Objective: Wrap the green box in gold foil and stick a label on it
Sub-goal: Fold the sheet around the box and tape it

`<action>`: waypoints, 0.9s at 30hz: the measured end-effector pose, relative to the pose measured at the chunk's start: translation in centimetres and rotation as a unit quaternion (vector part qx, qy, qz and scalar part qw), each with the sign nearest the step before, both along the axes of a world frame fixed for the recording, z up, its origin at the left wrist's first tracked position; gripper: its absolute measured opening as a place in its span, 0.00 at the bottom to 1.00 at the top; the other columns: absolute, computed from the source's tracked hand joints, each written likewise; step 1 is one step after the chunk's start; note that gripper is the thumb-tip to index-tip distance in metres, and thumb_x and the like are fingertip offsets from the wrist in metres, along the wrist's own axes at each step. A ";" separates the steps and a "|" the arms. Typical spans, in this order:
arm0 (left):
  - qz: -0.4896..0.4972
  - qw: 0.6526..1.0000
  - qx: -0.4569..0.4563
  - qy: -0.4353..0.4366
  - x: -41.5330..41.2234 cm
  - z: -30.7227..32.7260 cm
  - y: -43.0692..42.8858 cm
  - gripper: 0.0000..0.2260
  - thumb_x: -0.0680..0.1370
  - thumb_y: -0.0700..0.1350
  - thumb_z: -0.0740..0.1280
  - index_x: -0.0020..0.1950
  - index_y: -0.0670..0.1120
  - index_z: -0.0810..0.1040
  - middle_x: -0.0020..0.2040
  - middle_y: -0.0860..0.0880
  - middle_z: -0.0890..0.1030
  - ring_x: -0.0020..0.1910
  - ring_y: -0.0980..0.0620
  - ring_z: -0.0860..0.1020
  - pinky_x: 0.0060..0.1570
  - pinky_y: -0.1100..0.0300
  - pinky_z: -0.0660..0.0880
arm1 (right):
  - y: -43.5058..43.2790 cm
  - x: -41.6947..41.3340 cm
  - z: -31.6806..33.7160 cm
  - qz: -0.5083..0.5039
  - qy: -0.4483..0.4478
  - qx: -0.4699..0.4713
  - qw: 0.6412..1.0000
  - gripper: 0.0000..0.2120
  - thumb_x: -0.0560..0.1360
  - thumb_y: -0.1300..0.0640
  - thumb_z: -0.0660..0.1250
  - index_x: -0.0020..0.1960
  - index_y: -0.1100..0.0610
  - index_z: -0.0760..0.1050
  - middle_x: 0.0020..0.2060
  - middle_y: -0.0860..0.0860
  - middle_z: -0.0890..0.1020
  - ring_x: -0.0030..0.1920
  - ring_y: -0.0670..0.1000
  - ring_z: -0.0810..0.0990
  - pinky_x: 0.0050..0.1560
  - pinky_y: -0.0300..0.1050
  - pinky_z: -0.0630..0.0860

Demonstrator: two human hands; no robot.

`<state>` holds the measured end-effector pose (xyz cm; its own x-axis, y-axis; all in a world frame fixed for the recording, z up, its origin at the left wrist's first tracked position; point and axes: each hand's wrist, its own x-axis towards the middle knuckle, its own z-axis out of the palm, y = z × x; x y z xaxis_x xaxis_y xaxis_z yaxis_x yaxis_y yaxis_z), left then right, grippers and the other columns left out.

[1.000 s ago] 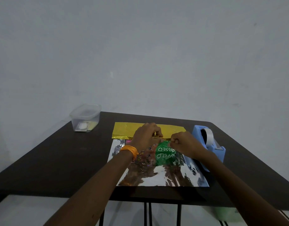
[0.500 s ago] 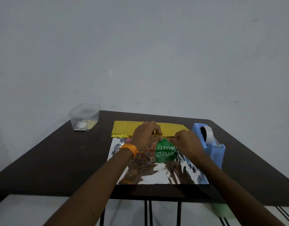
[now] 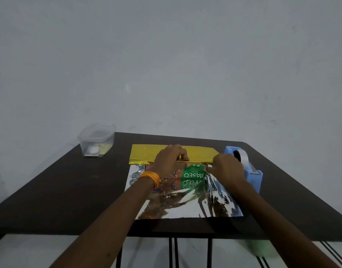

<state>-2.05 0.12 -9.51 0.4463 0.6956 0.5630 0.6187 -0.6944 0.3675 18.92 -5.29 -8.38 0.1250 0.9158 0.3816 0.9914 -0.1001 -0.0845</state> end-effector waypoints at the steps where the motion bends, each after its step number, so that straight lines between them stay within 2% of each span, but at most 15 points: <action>1: 0.001 1.000 0.001 0.001 -0.1 0.0 0.0 0.07 0.73 0.52 0.75 0.46 0.52 0.81 0.47 0.54 0.78 0.46 0.52 0.73 0.41 0.56 0.72 | 0.0 -0.5 0.3 0.011 -0.001 0.000 1.000 0.23 0.75 0.39 0.70 0.36 0.57 0.69 0.32 0.52 0.74 0.36 0.53 0.75 0.35 0.44 0.69; 4: -0.001 1.000 0.001 0.002 0.0 0.0 0.1 0.06 0.73 0.51 0.75 0.46 0.52 0.81 0.47 0.54 0.78 0.46 0.52 0.73 0.42 0.56 0.73 | 0.4 -0.9 1.2 0.030 0.000 -0.010 0.999 0.25 0.74 0.38 0.70 0.34 0.58 0.67 0.33 0.52 0.72 0.36 0.52 0.71 0.33 0.45 0.62; 7: -0.004 1.000 -0.004 0.004 0.0 0.0 0.1 0.06 0.73 0.51 0.75 0.45 0.53 0.81 0.47 0.54 0.78 0.46 0.52 0.73 0.42 0.54 0.74 | 0.7 -0.3 1.7 0.036 0.036 -0.015 0.999 0.28 0.72 0.37 0.73 0.31 0.57 0.63 0.29 0.51 0.68 0.33 0.52 0.69 0.30 0.44 0.59; 9: -0.004 1.000 -0.006 0.007 0.0 0.0 0.2 0.06 0.73 0.52 0.75 0.45 0.52 0.81 0.47 0.53 0.78 0.47 0.52 0.74 0.43 0.53 0.74 | 0.5 0.1 1.9 0.023 0.023 -0.032 0.999 0.25 0.72 0.40 0.73 0.33 0.57 0.66 0.30 0.51 0.70 0.34 0.53 0.72 0.30 0.43 0.63; 12: -0.003 1.000 -0.005 0.010 -0.1 0.1 0.2 0.06 0.74 0.52 0.75 0.46 0.52 0.81 0.47 0.53 0.78 0.47 0.52 0.74 0.44 0.54 0.74 | -0.2 0.7 1.6 -0.017 -0.059 -0.038 0.997 0.13 0.76 0.51 0.72 0.40 0.59 0.74 0.35 0.53 0.77 0.36 0.53 0.77 0.36 0.43 0.68; 14: -0.003 1.000 0.001 0.017 -0.1 0.0 0.2 0.06 0.74 0.51 0.75 0.46 0.52 0.81 0.47 0.53 0.78 0.47 0.51 0.74 0.44 0.54 0.74 | -0.8 1.0 1.1 -0.026 -0.060 -0.034 0.997 0.16 0.77 0.55 0.71 0.35 0.57 0.69 0.33 0.51 0.75 0.35 0.52 0.76 0.36 0.44 0.68; 16: 0.000 0.999 0.009 0.035 0.0 0.1 0.1 0.06 0.74 0.51 0.74 0.47 0.51 0.80 0.48 0.52 0.78 0.48 0.51 0.73 0.45 0.53 0.74 | -1.5 1.3 1.3 0.001 -0.016 -0.023 1.000 0.17 0.75 0.50 0.72 0.35 0.56 0.69 0.33 0.51 0.75 0.38 0.54 0.78 0.36 0.43 0.68; 18: 0.009 0.998 0.026 0.059 0.3 0.3 -0.1 0.06 0.75 0.51 0.72 0.47 0.51 0.79 0.48 0.52 0.77 0.49 0.49 0.73 0.46 0.52 0.73 | -2.6 1.4 2.2 0.029 0.001 0.025 0.999 0.12 0.75 0.50 0.71 0.38 0.56 0.74 0.34 0.51 0.75 0.40 0.55 0.79 0.36 0.43 0.67; 20: 0.039 0.992 0.058 0.106 1.0 0.6 -0.5 0.06 0.75 0.50 0.70 0.49 0.51 0.77 0.49 0.51 0.75 0.51 0.48 0.73 0.47 0.52 0.71 | -3.8 2.0 3.1 0.026 0.008 0.090 0.996 0.12 0.75 0.55 0.67 0.34 0.54 0.71 0.31 0.50 0.73 0.34 0.52 0.73 0.33 0.42 0.63; 22: 0.079 0.980 0.099 0.155 1.7 0.7 -1.0 0.09 0.77 0.52 0.68 0.53 0.51 0.75 0.51 0.51 0.75 0.54 0.47 0.73 0.50 0.51 0.69 | -4.8 3.5 4.0 0.005 0.054 0.133 0.990 0.14 0.74 0.58 0.63 0.30 0.56 0.67 0.27 0.53 0.74 0.29 0.50 0.68 0.30 0.42 0.61; 23: 0.096 0.974 0.119 0.166 2.0 0.8 -1.3 0.11 0.77 0.54 0.67 0.55 0.51 0.75 0.53 0.51 0.76 0.55 0.47 0.73 0.53 0.51 0.68 | -5.2 4.7 4.3 -0.012 0.092 0.141 0.986 0.14 0.74 0.58 0.63 0.31 0.58 0.69 0.27 0.54 0.76 0.28 0.49 0.67 0.30 0.42 0.62; 25: 0.118 0.969 0.154 0.151 2.5 0.6 -1.8 0.15 0.77 0.57 0.67 0.59 0.50 0.75 0.56 0.51 0.77 0.58 0.47 0.73 0.56 0.49 0.68 | -5.9 7.3 4.6 -0.055 0.170 0.139 0.974 0.14 0.75 0.55 0.64 0.34 0.63 0.72 0.29 0.54 0.77 0.29 0.50 0.69 0.32 0.43 0.66; 27: 0.107 0.977 0.154 0.098 3.5 0.7 -2.5 0.17 0.76 0.58 0.68 0.58 0.50 0.77 0.55 0.51 0.78 0.56 0.48 0.73 0.54 0.50 0.69 | -6.7 9.5 4.3 -0.074 0.253 0.098 0.960 0.19 0.75 0.51 0.67 0.33 0.62 0.69 0.28 0.53 0.72 0.31 0.51 0.68 0.33 0.43 0.65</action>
